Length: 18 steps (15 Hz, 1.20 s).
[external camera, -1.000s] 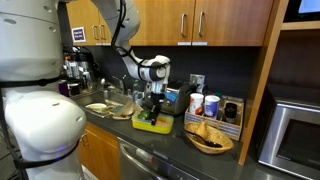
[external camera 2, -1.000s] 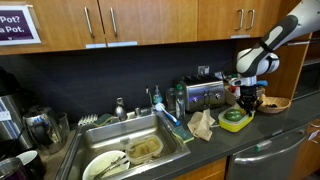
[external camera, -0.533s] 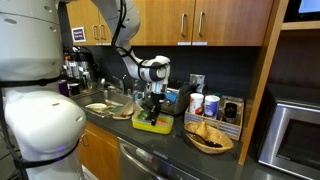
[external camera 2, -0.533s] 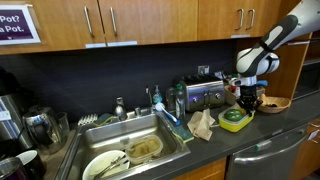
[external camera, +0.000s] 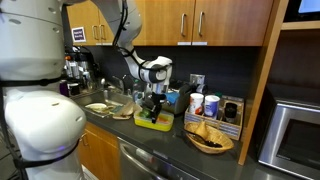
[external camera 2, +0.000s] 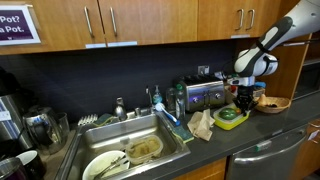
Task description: Move the yellow lunchbox forward
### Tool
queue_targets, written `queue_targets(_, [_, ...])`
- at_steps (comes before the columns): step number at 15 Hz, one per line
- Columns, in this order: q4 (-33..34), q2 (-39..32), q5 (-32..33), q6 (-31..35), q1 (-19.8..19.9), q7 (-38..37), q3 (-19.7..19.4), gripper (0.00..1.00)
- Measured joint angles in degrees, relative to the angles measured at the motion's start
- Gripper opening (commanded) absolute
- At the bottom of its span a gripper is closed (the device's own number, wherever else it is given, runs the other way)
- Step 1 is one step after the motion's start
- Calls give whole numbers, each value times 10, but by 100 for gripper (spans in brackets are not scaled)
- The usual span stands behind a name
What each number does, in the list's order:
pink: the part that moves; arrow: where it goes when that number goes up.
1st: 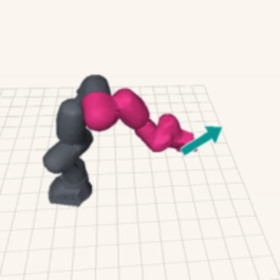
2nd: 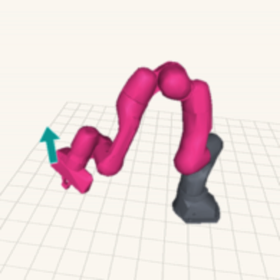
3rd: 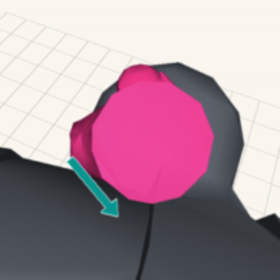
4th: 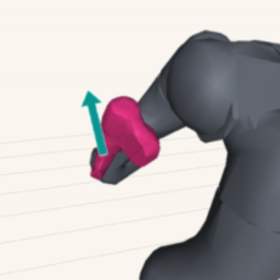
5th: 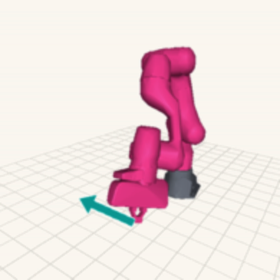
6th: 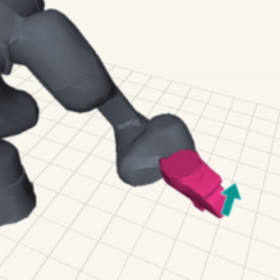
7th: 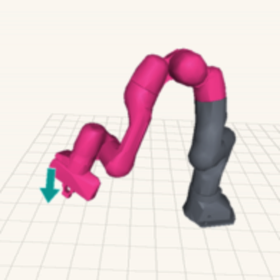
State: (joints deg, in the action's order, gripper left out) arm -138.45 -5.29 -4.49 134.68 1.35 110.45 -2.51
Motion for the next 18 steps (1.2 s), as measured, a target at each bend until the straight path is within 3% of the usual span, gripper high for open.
queue_targets(11, [-12, -4, -128, 81, 0, -9, 10, 2])
queue_targets(18, [-39, 11, -160, 114, 0, -33, 18, 2])
